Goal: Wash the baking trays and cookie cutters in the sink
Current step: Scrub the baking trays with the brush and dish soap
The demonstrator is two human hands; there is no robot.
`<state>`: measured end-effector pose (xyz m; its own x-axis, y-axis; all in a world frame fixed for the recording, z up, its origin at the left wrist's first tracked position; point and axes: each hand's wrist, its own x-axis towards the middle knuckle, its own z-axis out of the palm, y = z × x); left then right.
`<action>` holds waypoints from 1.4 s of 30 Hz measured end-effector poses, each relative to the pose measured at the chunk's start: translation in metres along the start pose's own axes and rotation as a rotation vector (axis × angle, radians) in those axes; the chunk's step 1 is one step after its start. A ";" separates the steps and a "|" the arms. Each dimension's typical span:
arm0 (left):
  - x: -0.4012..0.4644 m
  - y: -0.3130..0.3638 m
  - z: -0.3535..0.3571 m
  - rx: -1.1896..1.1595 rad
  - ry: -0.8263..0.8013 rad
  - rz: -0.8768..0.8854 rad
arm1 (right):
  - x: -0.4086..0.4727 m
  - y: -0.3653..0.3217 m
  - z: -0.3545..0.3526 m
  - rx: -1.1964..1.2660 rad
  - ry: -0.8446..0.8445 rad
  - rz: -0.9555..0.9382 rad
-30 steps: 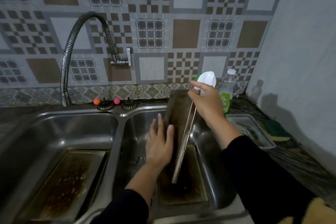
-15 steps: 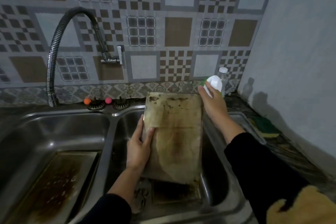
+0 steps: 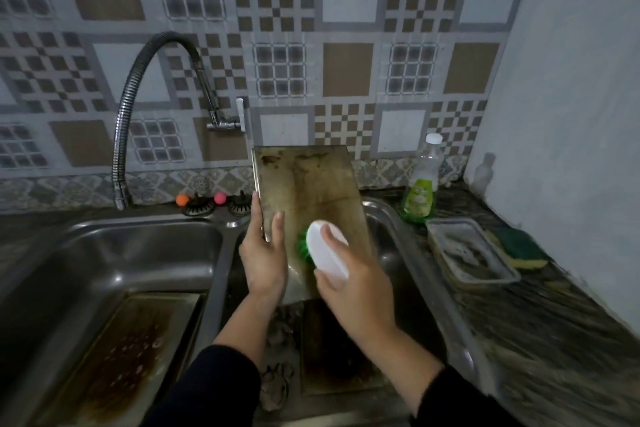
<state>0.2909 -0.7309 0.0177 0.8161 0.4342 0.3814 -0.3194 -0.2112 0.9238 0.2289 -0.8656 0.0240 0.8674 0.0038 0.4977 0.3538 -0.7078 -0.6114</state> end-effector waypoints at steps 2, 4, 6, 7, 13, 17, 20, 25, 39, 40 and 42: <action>-0.002 0.005 0.000 -0.028 -0.055 0.027 | 0.008 0.003 0.000 0.010 0.063 -0.020; -0.014 0.012 0.005 -0.043 -0.115 0.042 | 0.052 0.006 -0.012 -0.050 0.159 0.025; -0.026 0.017 0.014 -0.059 -0.125 0.056 | 0.100 0.010 -0.031 -0.088 0.244 0.052; -0.029 0.018 0.019 -0.064 -0.124 0.057 | 0.116 0.011 -0.037 -0.088 0.249 0.056; -0.011 0.010 0.012 0.018 0.002 0.024 | 0.015 0.012 -0.006 0.007 0.013 -0.030; -0.030 0.019 0.018 -0.077 -0.136 -0.005 | 0.038 0.010 -0.010 -0.030 0.075 -0.062; -0.048 0.028 0.034 -0.093 -0.192 -0.005 | 0.105 -0.011 -0.029 -0.072 0.134 -0.044; -0.021 0.020 0.018 -0.015 -0.009 -0.013 | 0.035 -0.001 -0.015 -0.008 -0.055 -0.082; -0.011 0.033 0.014 0.100 0.101 0.052 | 0.011 0.024 -0.024 0.036 -0.023 -0.001; -0.010 0.032 0.011 0.118 0.111 0.050 | -0.007 0.027 -0.020 0.063 -0.029 -0.016; -0.018 0.031 0.011 0.107 0.080 0.064 | 0.000 0.035 -0.015 0.055 0.025 -0.018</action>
<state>0.2721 -0.7547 0.0388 0.7535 0.4843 0.4447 -0.3126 -0.3310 0.8903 0.2365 -0.9006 0.0117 0.8520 -0.0016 0.5235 0.3889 -0.6676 -0.6349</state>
